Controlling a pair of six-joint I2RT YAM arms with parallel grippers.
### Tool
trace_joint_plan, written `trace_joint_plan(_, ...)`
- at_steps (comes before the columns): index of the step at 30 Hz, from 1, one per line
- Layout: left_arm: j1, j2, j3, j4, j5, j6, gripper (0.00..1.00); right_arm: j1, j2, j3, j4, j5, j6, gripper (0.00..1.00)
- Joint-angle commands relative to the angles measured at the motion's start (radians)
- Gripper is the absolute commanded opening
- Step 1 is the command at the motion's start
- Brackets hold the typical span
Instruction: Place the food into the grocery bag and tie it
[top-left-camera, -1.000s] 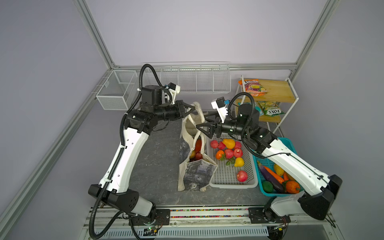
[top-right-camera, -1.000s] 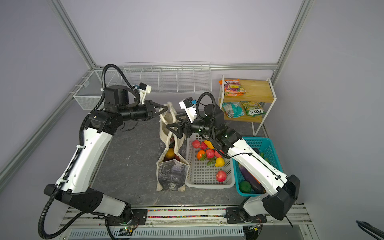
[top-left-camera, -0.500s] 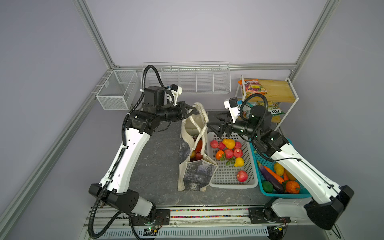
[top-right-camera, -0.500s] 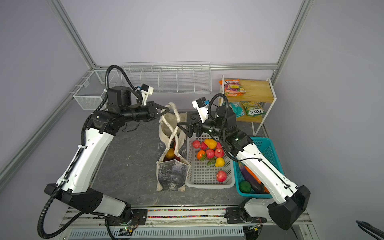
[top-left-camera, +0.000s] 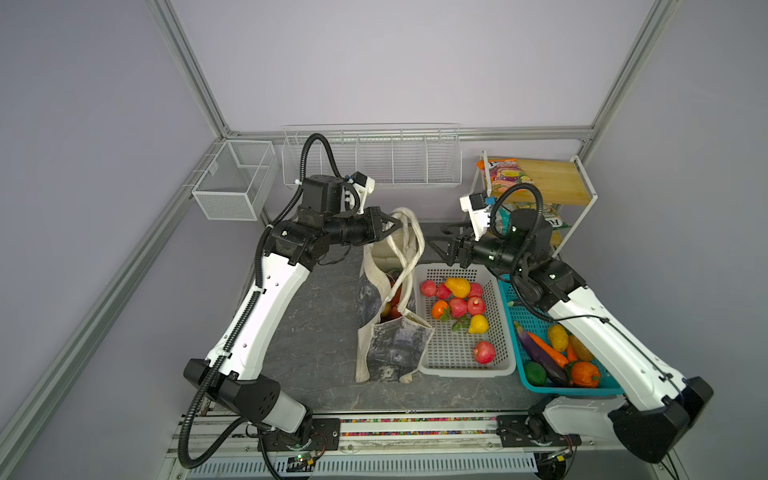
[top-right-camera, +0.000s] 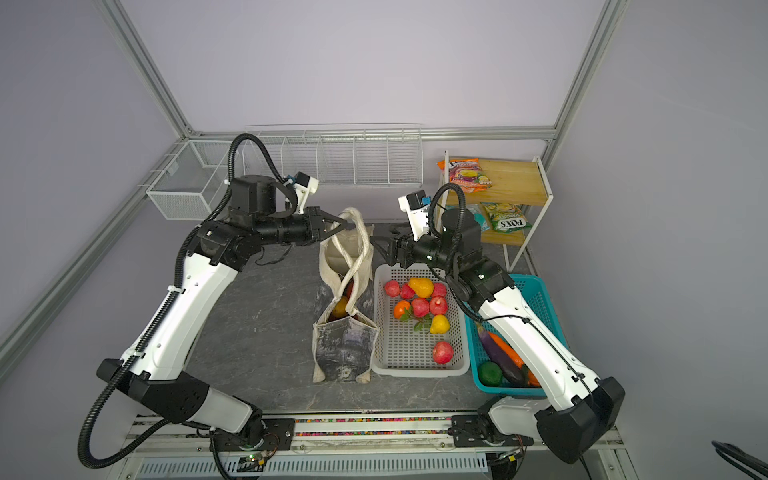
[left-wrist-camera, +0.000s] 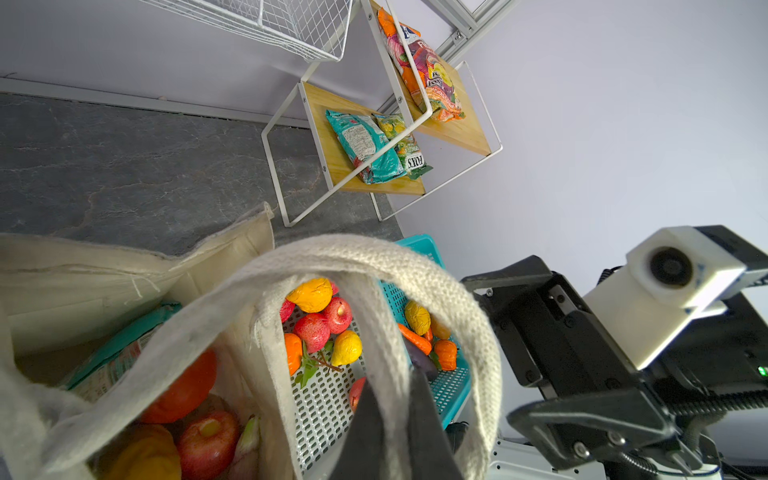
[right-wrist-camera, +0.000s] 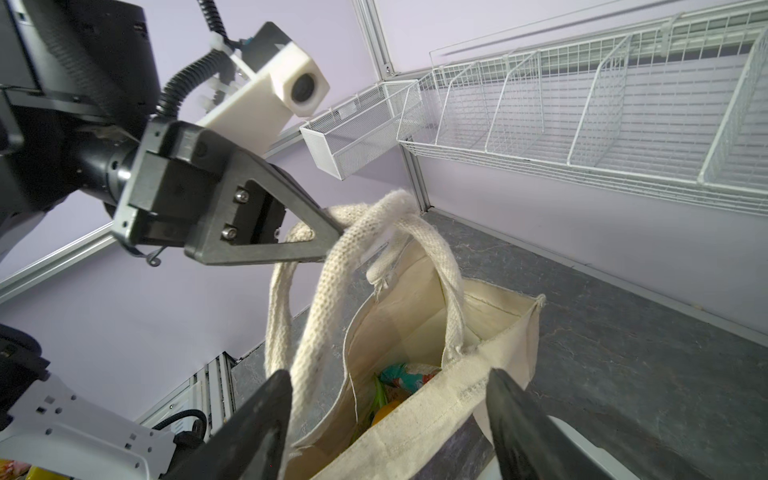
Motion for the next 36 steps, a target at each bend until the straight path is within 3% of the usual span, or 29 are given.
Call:
trace_joint_plan(1, -0.006, -0.011, -0.01, -0.024, -0.016, 0.016, 0.0, -0.003, 0.027, 0.036, -0.038, 0.041, 0.008, 0.71)
trace_joint_plan(7, -0.007, -0.001, -0.008, -0.019, -0.013, 0.013, 0.0, 0.044, 0.099, 0.128, -0.109, 0.009, -0.013, 0.63)
trace_joint_plan(20, -0.041, 0.043, 0.075, -0.011, 0.002, -0.003, 0.0, 0.128, 0.134, 0.234, -0.14, -0.019, -0.052, 0.64)
trace_joint_plan(28, -0.018, 0.014, 0.105, -0.108, -0.038, 0.041, 0.0, 0.059, 0.047, 0.118, -0.112, 0.049, -0.048, 0.67)
trace_joint_plan(36, -0.003, 0.015, 0.108, -0.065, 0.0, 0.011, 0.0, 0.031, 0.036, -0.043, -0.014, -0.045, -0.063, 0.61)
